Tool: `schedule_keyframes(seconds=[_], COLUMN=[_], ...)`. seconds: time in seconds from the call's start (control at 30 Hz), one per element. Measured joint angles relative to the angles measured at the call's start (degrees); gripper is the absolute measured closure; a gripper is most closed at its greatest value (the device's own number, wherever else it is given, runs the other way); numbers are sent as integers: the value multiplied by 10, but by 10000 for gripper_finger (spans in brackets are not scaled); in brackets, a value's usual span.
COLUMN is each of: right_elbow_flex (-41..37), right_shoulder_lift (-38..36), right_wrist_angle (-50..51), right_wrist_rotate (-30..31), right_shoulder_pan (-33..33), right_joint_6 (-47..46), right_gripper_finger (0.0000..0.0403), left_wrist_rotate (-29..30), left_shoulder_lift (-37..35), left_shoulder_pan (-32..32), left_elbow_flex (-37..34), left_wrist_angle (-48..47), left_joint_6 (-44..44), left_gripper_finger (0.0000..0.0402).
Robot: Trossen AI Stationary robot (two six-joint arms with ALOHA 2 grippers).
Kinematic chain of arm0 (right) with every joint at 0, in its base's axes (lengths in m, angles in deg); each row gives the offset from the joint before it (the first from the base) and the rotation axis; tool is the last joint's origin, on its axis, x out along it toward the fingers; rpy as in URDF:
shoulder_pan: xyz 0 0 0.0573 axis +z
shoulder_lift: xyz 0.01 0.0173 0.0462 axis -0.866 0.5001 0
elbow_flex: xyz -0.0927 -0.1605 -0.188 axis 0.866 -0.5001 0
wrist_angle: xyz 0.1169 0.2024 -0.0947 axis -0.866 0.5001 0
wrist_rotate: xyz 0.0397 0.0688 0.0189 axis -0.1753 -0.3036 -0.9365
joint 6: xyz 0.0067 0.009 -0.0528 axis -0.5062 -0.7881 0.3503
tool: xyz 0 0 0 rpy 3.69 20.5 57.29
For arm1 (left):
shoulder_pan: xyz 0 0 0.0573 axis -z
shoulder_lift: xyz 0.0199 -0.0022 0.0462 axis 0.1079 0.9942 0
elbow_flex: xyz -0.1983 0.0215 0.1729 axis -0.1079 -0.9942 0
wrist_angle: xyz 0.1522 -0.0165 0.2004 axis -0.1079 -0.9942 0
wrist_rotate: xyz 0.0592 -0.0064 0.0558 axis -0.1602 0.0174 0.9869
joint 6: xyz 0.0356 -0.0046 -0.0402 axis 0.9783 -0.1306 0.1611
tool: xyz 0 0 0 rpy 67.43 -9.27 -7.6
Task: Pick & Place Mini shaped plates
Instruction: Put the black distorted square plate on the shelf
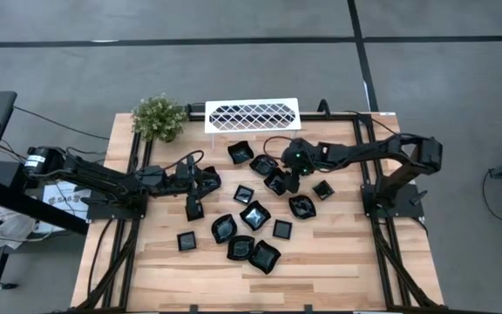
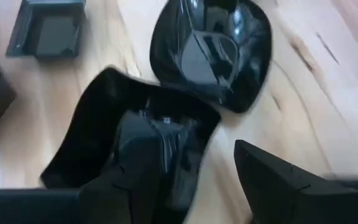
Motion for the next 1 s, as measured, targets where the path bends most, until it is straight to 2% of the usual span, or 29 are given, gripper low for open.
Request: schedule_keyframes(seconds=[0.3,1.0], right_elbow_flex=[24,58], right_shoulder_lift=[56,50], right_wrist_angle=[4,55], right_wrist_rotate=[0,0], right_shoulder_pan=[-2,-1], right_joint_6=[5,16], right_gripper_finger=[215,250], left_wrist_rotate=[0,0], left_shoulder_lift=[0,0], left_shoulder_pan=[1,1], left_elbow_flex=[0,0], left_wrist_angle=[5,8], left_joint_6=[0,0], left_gripper_finger=[229,229])
